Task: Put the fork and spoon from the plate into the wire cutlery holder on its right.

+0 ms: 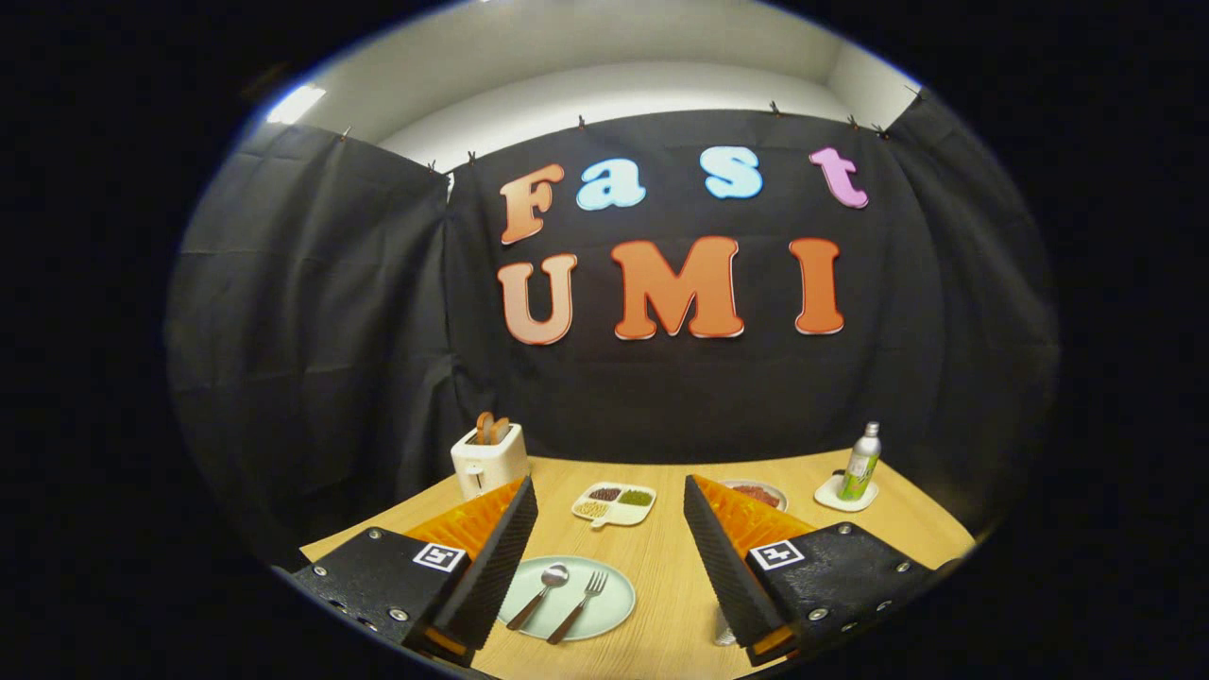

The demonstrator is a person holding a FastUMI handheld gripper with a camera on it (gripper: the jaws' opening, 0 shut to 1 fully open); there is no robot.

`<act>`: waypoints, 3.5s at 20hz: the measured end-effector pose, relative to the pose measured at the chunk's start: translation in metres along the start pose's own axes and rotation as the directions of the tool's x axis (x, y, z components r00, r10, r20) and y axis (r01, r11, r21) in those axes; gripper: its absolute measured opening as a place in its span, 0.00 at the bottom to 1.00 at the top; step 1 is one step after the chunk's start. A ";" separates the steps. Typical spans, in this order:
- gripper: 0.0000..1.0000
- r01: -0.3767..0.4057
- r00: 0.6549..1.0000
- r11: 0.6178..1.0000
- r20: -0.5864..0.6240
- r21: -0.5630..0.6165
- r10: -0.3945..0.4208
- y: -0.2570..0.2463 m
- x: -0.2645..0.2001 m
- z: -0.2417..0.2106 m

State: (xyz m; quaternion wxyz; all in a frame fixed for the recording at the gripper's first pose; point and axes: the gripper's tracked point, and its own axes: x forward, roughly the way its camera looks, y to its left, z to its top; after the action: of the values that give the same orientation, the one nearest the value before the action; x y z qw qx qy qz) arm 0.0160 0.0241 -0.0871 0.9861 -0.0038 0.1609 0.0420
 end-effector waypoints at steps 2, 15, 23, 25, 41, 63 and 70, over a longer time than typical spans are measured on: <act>0.92 -0.025 0.996 0.999 -0.087 0.038 0.028 0.007 0.006 -0.023; 0.84 -0.120 0.764 0.991 -0.632 0.057 0.129 0.054 0.028 -0.157; 0.77 -0.130 0.581 0.991 -0.806 0.042 0.111 0.063 0.028 -0.202; 0.74 -0.139 0.521 0.989 -0.847 0.042 0.109 0.064 0.028 -0.214; 0.25 -0.035 0.310 0.999 -0.950 -0.039 -0.026 0.045 0.035 -0.281; 0.06 0.137 0.565 0.991 -0.822 0.010 -0.070 -0.061 -0.023 -0.154; 0.07 0.235 0.546 0.972 -0.827 -0.002 -0.133 -0.123 -0.086 -0.149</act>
State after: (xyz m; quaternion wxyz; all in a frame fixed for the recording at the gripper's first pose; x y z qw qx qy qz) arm -0.1024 -0.1085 -0.2013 0.7951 0.0141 0.6014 -0.0771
